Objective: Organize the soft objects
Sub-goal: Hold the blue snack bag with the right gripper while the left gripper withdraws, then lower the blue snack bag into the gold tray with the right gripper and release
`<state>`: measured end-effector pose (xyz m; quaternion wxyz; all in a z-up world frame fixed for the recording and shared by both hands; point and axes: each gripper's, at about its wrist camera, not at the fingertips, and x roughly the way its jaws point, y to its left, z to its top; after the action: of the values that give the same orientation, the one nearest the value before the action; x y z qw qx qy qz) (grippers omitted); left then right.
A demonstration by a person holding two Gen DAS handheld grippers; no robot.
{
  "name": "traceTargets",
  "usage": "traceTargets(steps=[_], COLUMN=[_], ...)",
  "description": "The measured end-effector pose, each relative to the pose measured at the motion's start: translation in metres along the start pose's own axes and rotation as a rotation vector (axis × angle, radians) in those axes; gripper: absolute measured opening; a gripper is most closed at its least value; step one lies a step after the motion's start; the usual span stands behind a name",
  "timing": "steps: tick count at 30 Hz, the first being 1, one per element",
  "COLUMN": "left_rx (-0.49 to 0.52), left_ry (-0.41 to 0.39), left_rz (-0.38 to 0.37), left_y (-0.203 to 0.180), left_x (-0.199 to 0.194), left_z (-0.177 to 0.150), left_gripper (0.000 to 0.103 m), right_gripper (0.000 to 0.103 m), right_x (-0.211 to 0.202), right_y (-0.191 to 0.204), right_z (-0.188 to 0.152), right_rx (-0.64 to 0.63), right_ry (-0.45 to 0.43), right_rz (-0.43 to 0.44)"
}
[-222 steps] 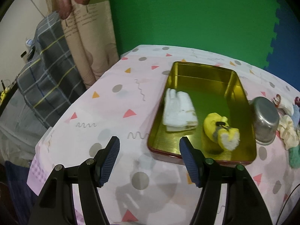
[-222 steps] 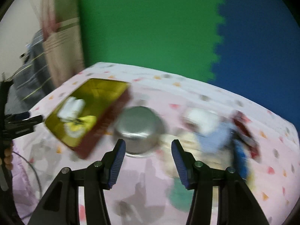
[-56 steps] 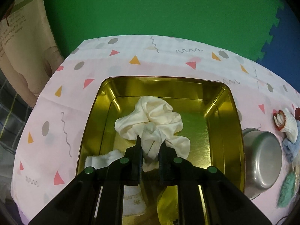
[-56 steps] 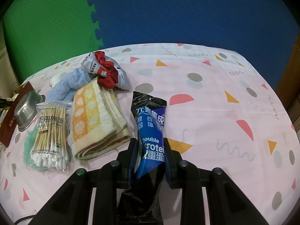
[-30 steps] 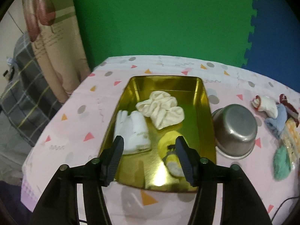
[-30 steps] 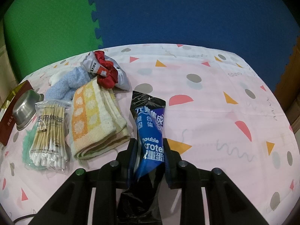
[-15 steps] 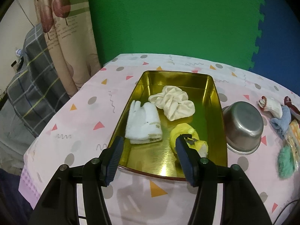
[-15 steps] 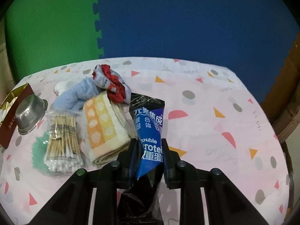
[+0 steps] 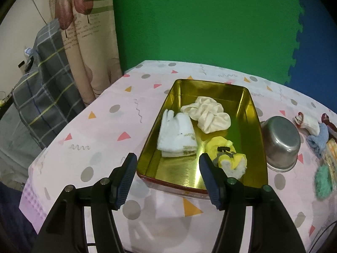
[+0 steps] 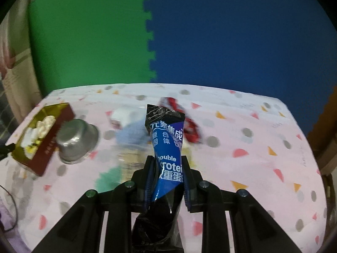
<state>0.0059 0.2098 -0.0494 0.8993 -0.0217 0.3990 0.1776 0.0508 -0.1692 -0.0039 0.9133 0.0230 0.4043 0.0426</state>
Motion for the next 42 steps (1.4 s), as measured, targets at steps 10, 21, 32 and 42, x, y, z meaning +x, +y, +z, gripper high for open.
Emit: traceTargets(steps=[10, 21, 32, 42], left_rx=[-0.054, -0.142, -0.192, -0.208], left_ry=[0.022, 0.036, 0.066, 0.075], left_rz=[0.025, 0.081, 0.085, 0.076], left_y=[0.022, 0.057, 0.067, 0.069], left_x=[0.001, 0.008, 0.016, 0.018], left_z=[-0.003, -0.004, -0.007, -0.007], left_gripper=[0.060, 0.063, 0.063, 0.064], right_gripper=[0.024, 0.024, 0.024, 0.024], right_x=[0.002, 0.034, 0.086, 0.125], right_y=[0.093, 0.217, 0.293, 0.325], right_z=[0.020, 0.033, 0.041, 0.035], right_rx=[-0.110, -0.252, -0.330, -0.359], right_ry=[0.004, 0.055, 0.131, 0.197], right_rz=[0.172, 0.348, 0.392, 0.370])
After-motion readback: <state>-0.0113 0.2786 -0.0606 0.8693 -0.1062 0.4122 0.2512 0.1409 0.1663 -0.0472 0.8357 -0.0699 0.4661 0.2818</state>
